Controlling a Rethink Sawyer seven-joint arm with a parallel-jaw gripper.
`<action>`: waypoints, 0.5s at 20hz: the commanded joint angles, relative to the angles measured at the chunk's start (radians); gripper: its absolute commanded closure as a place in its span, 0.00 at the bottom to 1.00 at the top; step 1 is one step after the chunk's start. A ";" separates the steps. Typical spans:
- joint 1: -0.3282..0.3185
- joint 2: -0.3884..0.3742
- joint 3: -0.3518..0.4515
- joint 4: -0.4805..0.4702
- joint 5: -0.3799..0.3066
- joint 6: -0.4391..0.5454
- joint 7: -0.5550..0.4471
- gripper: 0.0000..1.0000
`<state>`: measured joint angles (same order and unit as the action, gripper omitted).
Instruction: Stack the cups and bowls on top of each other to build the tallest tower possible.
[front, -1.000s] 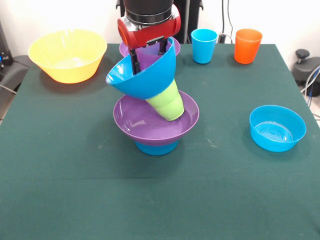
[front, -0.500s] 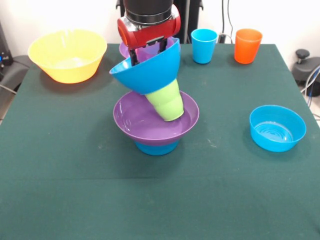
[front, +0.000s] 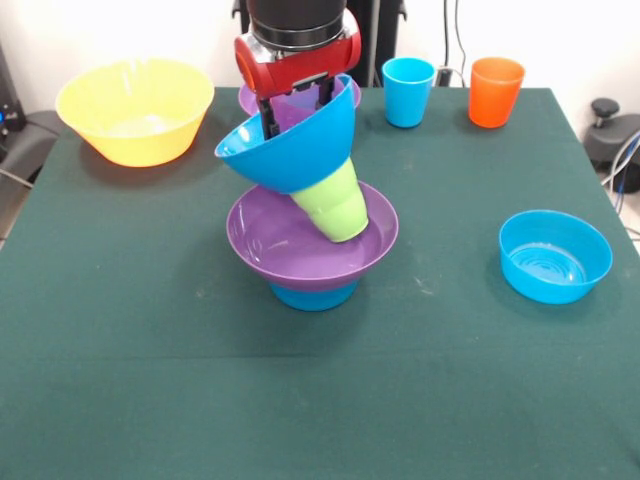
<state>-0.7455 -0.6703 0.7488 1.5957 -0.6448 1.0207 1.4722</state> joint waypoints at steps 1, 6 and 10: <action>0.023 -0.008 0.014 -0.008 -0.063 0.004 -0.218 0.00; 0.027 -0.020 0.022 0.003 -0.050 -0.023 -0.184 0.00; 0.026 -0.028 0.040 0.016 -0.028 -0.065 -0.148 0.00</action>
<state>-0.7455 -0.6797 0.7514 1.5958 -0.6446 1.0205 1.4722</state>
